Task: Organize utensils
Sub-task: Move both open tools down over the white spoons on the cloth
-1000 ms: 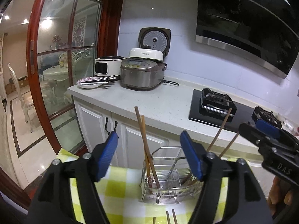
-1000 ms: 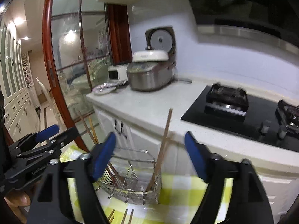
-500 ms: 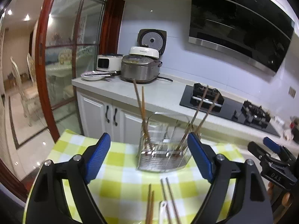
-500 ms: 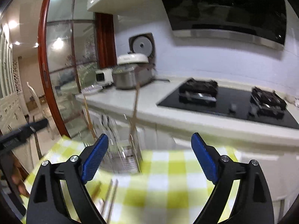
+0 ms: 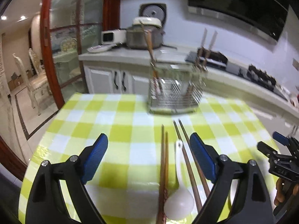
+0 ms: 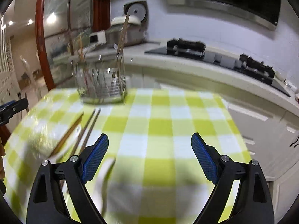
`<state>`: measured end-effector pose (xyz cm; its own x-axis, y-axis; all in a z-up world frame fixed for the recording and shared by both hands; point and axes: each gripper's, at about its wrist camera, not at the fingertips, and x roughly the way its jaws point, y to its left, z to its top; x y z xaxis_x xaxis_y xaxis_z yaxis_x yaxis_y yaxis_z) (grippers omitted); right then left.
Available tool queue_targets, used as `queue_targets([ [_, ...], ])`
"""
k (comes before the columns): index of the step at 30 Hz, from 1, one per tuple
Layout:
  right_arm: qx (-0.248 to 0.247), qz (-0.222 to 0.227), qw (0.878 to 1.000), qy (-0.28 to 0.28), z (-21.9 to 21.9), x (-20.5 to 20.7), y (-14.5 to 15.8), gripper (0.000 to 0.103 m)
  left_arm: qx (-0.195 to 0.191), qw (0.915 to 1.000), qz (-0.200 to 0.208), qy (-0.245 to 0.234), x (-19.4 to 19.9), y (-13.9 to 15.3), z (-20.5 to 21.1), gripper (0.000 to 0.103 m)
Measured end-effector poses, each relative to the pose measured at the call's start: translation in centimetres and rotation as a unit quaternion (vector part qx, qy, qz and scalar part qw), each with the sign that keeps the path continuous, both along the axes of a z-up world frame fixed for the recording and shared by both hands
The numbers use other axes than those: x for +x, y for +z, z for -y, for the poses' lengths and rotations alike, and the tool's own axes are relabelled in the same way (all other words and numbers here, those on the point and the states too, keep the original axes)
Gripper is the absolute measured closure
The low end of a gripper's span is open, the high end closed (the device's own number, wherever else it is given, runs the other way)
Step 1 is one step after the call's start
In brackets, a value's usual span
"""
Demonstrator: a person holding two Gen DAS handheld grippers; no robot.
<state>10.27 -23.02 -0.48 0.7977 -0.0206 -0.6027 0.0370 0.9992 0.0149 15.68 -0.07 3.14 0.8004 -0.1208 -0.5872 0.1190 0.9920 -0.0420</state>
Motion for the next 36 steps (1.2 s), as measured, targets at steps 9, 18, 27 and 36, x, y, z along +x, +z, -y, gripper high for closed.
queue_targets([
  [9,0.018,-0.082,0.994,0.064,-3.4,0.6,-3.6,0.019,0.006,0.9965,-0.058,-0.060,2.0,-3.3,2.3,0.045],
  [18,0.023,-0.129,0.989,0.069,-4.8,1.7,-5.5,0.024,0.032,0.9843,-0.122,-0.124,6.9,-6.9,5.2,0.068],
  [27,0.011,-0.148,0.987,0.068,-5.0,2.9,-6.7,0.042,0.040,0.9781,-0.149,-0.140,9.8,-9.4,6.1,0.076],
  [36,0.003,-0.142,0.988,0.067,-5.1,3.7,-6.7,0.055,0.042,0.9743,-0.147,-0.165,10.6,-9.2,7.1,0.078],
])
